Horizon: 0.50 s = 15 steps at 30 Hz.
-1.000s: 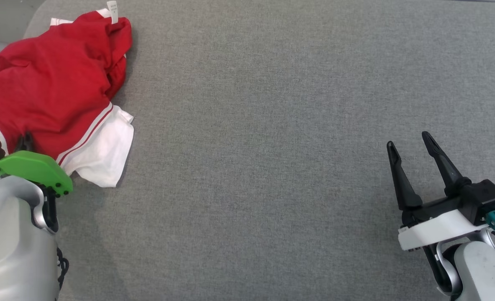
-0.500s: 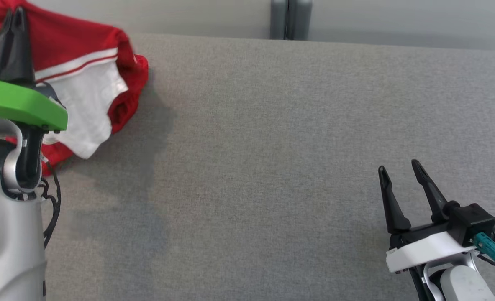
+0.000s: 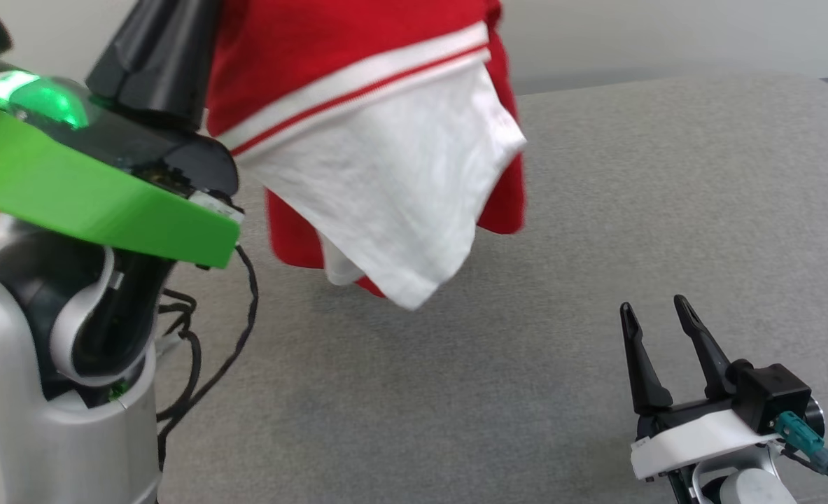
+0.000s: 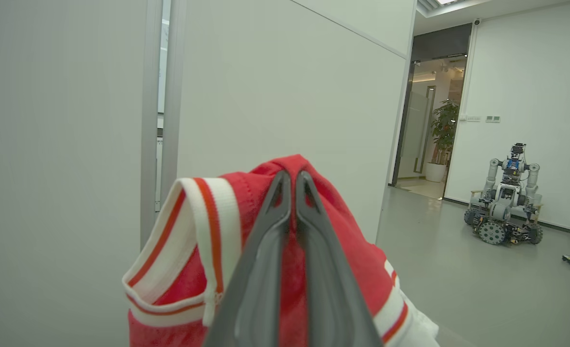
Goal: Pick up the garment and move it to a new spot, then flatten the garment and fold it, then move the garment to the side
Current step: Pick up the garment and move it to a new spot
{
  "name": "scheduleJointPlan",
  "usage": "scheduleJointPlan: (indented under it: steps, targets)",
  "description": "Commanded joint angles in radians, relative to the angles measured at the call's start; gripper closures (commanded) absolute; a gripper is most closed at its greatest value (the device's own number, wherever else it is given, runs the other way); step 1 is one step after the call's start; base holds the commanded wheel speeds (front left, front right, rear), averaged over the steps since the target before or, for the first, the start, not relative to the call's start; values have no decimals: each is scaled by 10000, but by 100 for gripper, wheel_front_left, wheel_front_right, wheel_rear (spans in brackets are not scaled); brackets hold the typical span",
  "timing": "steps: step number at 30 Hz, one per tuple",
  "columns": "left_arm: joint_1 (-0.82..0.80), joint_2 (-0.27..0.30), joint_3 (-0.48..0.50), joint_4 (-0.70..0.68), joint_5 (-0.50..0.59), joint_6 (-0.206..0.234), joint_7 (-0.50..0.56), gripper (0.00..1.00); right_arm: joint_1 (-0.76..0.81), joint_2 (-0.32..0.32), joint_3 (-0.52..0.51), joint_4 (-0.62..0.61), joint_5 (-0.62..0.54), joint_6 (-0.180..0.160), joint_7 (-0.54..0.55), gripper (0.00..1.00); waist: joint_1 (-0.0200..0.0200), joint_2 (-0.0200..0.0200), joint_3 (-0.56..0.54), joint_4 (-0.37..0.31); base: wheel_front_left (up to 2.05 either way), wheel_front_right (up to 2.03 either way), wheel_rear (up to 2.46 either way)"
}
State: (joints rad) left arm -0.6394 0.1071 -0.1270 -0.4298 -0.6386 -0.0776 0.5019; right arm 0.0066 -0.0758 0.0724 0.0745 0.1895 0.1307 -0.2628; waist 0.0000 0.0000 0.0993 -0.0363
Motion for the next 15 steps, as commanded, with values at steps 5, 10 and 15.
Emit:
scheduleJointPlan:
  steps: [5,10,15]
  targets:
    - [970,-249,-663,1272,-412,314,349,100,-99,34,-14,-2,55,1,-31,0,0,0,-4,-1955,0,0,0]
    - [1680,-367,-1338,4616,248,339,-694,100,-385,129,152,77,168,1,-31,0,0,0,502,-2807,0,0,0]
    - [1821,-458,-1942,8236,1147,219,-2953,100,-507,204,373,167,213,1,-31,0,0,0,828,-3333,0,0,0]
